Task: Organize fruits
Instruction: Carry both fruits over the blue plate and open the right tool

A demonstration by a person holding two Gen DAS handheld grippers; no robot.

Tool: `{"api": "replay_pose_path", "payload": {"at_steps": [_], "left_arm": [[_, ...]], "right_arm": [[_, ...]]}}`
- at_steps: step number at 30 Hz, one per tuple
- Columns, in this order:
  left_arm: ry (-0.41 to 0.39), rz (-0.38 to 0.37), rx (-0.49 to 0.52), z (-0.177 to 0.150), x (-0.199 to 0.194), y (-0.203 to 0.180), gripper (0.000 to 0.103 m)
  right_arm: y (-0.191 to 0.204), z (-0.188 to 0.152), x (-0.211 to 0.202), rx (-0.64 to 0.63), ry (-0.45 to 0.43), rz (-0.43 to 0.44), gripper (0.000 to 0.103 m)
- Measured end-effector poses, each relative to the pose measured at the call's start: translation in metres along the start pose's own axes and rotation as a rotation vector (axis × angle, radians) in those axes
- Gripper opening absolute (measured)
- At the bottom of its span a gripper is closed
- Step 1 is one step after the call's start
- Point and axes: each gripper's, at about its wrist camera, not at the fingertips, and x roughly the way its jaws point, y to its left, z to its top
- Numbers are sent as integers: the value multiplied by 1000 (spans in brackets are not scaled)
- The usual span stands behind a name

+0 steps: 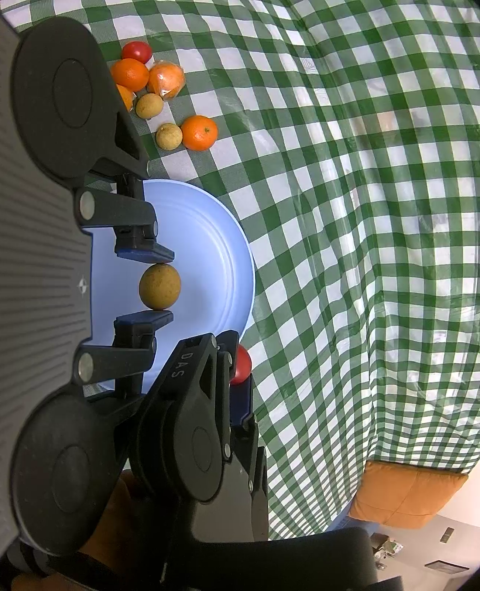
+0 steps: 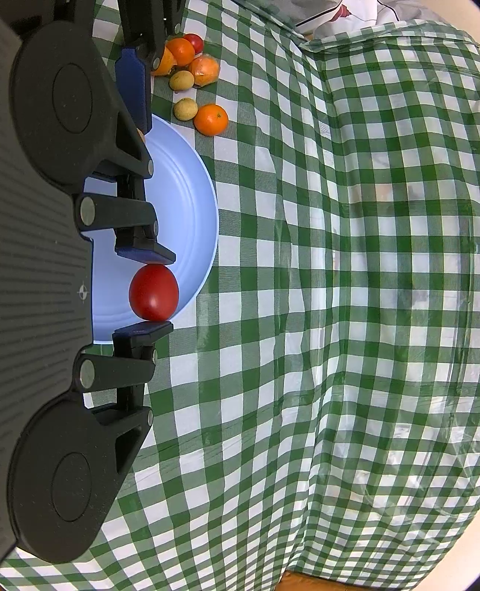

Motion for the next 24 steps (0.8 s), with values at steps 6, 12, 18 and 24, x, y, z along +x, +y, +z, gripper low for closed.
{"api": "replay_pose_path", "payload": {"at_steps": [6,12,18,24], "left_arm": [[-2,0,-2,0,0,-1,30],[5,-22,-13,0,0,-1,35],[-4,-20,-14,1,-1,-2,36],[-10,-11,-16,1,-1,-1,36]], "right_arm": [[0,-1,1,4,1,-2,34],[-2,-1,1,14,3,-3,43],[-6,0,-1,36,-8,-34,66],[-7,0,-4,41,-10,-43,66]]}}
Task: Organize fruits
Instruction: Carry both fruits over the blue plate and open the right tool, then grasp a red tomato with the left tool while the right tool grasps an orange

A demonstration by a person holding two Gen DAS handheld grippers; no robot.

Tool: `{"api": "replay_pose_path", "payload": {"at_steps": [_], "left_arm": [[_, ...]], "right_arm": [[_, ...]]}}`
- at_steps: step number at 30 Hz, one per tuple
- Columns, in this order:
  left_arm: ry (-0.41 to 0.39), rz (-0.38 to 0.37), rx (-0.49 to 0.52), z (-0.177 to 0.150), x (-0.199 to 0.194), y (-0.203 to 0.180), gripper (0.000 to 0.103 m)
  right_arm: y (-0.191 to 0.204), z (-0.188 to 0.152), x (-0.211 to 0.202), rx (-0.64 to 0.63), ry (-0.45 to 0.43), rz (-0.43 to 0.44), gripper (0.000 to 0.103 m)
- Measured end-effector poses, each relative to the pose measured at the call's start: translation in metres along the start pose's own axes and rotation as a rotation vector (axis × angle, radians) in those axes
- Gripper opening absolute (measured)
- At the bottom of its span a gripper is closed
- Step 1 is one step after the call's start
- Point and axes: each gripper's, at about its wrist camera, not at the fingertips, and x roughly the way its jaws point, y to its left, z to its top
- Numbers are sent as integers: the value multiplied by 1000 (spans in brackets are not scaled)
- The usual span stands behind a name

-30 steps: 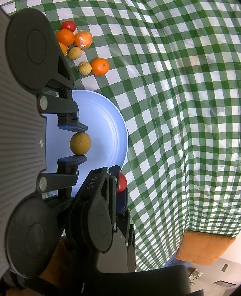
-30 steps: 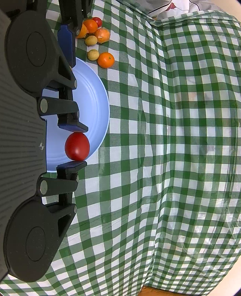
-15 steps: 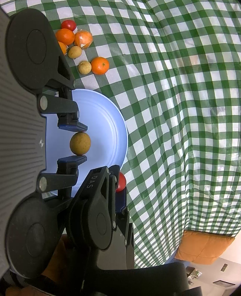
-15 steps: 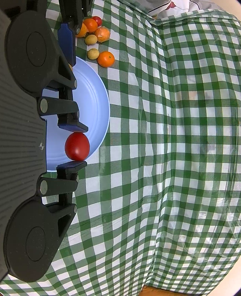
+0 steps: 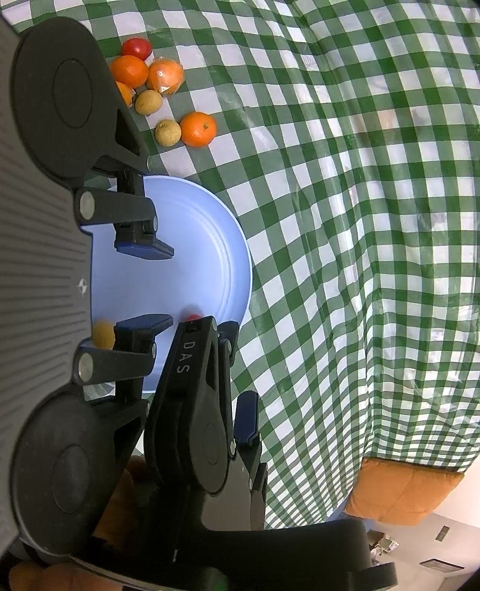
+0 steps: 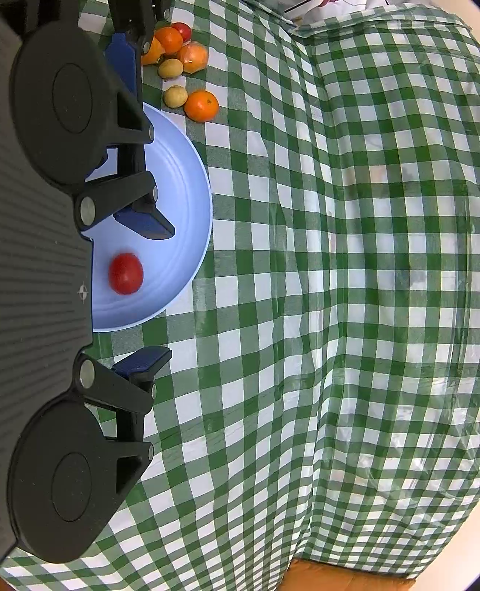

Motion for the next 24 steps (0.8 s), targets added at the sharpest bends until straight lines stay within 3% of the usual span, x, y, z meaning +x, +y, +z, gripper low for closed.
{"api": "replay_pose_path", "payload": {"at_steps": [16,19,24], "left_arm": [[-29,61,-24,12,-18,22,35],[-52,95,-60,21,-29,46,35],[-82,139,-214,36,-54,116,34]], "right_arm": [[7,12,-8,19,-52,-10,65],[10,14,-10,14,-66,-17,64],[10,21,-15,60,-116,18,49]]}}
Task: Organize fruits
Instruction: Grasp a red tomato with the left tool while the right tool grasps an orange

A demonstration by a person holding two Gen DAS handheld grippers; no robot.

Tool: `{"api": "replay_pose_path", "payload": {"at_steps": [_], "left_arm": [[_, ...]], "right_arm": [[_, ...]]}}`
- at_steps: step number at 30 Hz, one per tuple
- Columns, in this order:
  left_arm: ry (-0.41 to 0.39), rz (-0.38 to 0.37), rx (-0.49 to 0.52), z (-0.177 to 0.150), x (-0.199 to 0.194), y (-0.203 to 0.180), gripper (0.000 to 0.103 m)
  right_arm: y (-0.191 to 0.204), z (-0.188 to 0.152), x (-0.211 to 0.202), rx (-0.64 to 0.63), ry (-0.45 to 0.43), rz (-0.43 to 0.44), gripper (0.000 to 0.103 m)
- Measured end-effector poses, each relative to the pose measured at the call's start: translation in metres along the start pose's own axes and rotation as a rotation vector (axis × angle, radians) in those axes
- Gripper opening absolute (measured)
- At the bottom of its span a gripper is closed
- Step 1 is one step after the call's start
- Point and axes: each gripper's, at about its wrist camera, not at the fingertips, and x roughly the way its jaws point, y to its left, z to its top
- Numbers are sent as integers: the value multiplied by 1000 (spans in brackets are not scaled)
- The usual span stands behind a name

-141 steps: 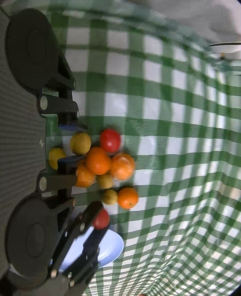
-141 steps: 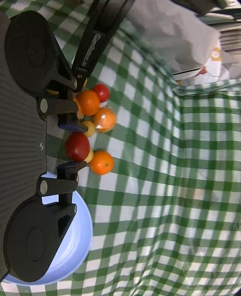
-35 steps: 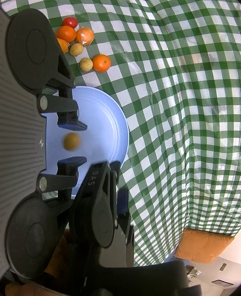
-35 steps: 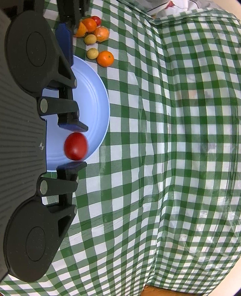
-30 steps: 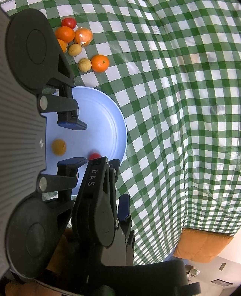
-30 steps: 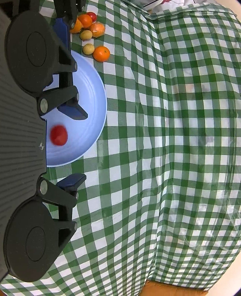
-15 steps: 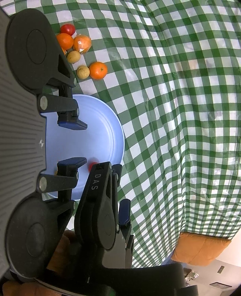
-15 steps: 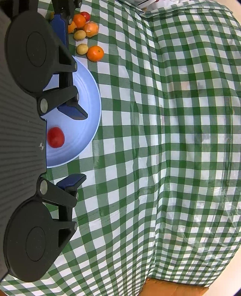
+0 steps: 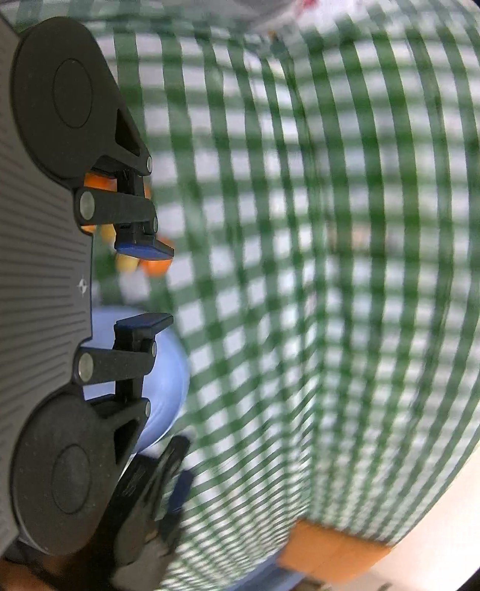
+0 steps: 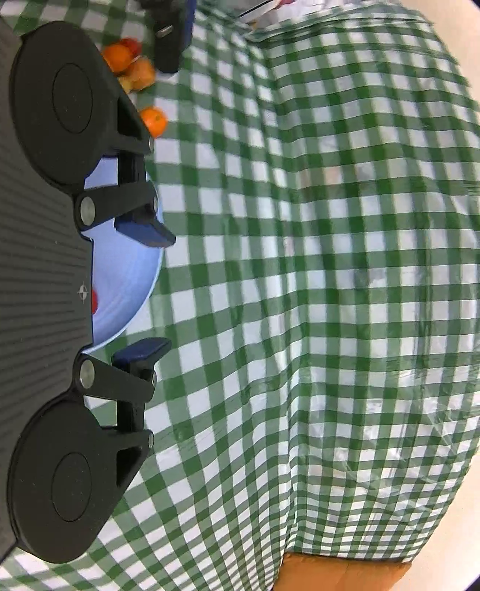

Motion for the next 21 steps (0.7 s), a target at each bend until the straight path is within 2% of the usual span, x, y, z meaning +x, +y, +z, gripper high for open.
{"api": "replay_pose_path", "payload": {"at_steps": [4,8,12,14,21], "left_arm": [[-7,39,-130,13,-8,58,34],[15,68,-207,13,-6,93,34],[40,58,-203,2,6,105,34],[108,82,-219,-4,22,111,34],[155,21,-269,-10,43,123,34]], "right_arm": [[11,4,-4,11,-31,68,38],[31,4,-5,-12,-36,152,37],[53,5,-1,-42,-15,239,37],[64,7,3,-69,7,275,38],[117,-6,14,-181,123,417,38]]}}
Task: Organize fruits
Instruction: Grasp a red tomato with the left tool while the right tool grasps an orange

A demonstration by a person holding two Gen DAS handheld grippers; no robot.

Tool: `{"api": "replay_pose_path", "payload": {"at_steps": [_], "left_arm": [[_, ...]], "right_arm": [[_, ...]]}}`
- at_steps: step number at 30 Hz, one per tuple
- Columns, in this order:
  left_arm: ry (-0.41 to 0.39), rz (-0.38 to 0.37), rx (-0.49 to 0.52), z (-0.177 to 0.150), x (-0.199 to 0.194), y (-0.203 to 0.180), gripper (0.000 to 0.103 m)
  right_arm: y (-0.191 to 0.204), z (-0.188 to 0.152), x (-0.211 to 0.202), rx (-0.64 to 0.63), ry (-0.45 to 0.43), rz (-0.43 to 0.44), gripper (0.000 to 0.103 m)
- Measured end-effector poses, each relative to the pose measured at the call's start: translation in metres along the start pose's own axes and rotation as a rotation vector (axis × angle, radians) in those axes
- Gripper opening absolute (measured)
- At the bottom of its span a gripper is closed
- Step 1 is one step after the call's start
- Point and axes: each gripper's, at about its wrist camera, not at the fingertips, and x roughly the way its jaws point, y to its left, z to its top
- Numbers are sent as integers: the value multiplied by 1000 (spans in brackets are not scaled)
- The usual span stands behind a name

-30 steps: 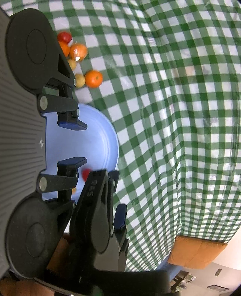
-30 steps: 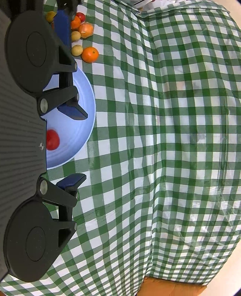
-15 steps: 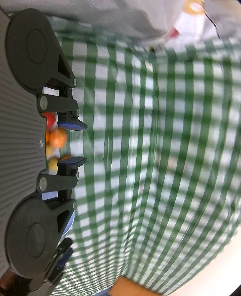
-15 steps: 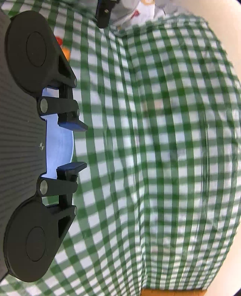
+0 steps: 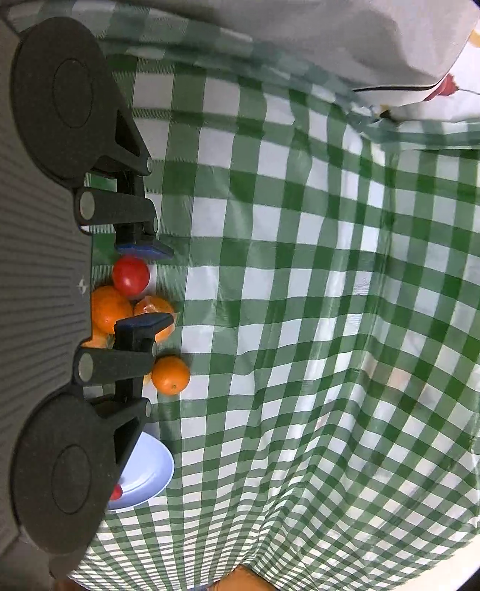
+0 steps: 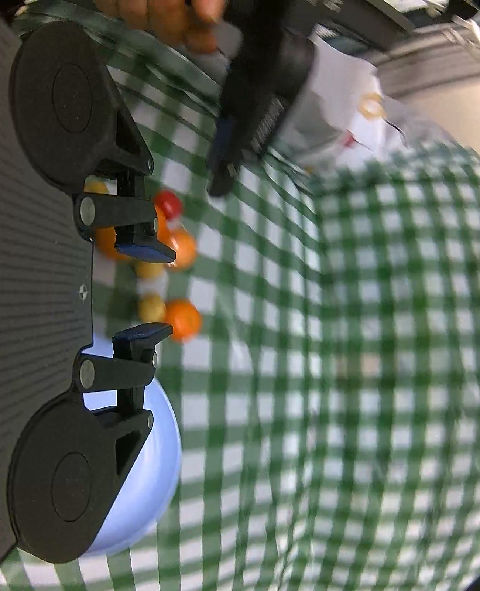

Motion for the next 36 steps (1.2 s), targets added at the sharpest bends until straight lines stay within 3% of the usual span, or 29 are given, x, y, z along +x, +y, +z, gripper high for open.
{"api": "replay_pose_path", "payload": {"at_steps": [13,18,25,29,36], "left_arm": [[43,-14,-1,-8,28,-12,34],[61,-6,-4,-11,35,-13,34],[65,26,-9,-14,32,-10,35],[106,67,6,-20,41,-11,35],[143,49,29,-29,52,-25,35]], "right_arm": [[28,-20,60,0,184,51,48],[28,-21,66,3,188,51,39],[24,-19,56,-30,167,45,39],[14,-24,55,-19,188,33,39],[9,-28,55,-19,201,26,39]]}}
